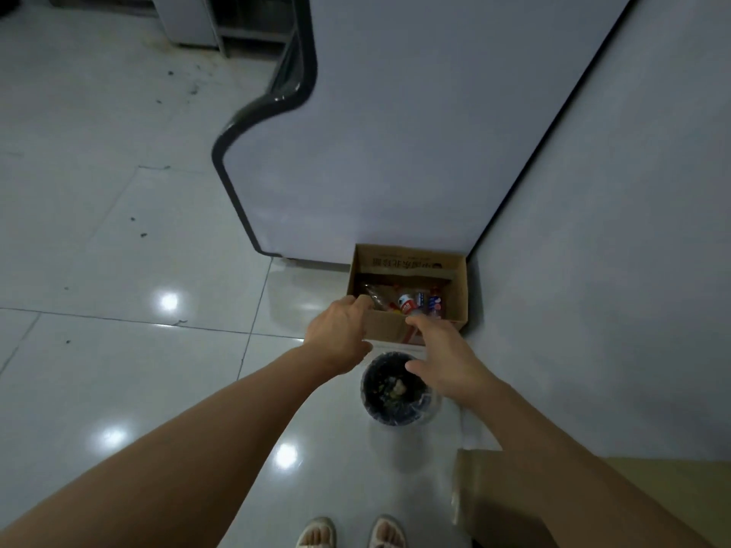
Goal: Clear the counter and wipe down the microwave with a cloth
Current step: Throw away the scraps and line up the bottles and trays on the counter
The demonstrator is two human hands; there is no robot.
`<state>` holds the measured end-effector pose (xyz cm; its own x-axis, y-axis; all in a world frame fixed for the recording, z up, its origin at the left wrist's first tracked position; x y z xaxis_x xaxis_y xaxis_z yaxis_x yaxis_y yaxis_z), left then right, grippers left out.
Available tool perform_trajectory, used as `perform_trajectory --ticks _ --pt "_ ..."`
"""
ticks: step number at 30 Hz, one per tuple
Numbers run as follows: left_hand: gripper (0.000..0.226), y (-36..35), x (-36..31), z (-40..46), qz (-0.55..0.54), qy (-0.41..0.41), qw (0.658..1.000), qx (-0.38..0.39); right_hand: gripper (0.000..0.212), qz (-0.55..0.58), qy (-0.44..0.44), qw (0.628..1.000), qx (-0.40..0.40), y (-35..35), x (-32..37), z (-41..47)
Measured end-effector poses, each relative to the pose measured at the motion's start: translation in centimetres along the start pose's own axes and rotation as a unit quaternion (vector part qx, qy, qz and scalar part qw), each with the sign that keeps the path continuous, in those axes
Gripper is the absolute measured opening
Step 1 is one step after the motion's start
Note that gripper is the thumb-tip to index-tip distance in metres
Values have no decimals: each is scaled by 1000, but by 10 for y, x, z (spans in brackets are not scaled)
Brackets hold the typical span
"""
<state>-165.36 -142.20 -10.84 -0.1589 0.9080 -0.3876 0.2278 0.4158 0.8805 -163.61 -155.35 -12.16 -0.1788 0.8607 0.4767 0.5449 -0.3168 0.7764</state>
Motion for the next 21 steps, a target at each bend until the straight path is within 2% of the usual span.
perform_trajectory --ticks 8,12,21 --pt "59 108 -12 -44 25 23 999 -19 69 -41 62 997 -5 80 90 -40" --pt "59 162 -9 -68 49 45 996 -52 64 -66 113 991 -12 113 135 -56" --pt "59 261 29 -125 70 116 982 -133 69 -122 202 972 -17 152 234 -78"
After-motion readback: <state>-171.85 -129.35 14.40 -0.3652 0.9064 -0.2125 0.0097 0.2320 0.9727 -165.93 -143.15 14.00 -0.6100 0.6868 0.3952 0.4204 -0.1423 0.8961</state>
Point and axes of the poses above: each hand's wrist, its own z-axis towards the middle knuckle, its own y-axis out of the back of the hand, x = y × z, the point moved 10 cm from there along z, towards the middle knuckle, and after that the axes turned 3 degrees about -y, right-handed, at the moved point
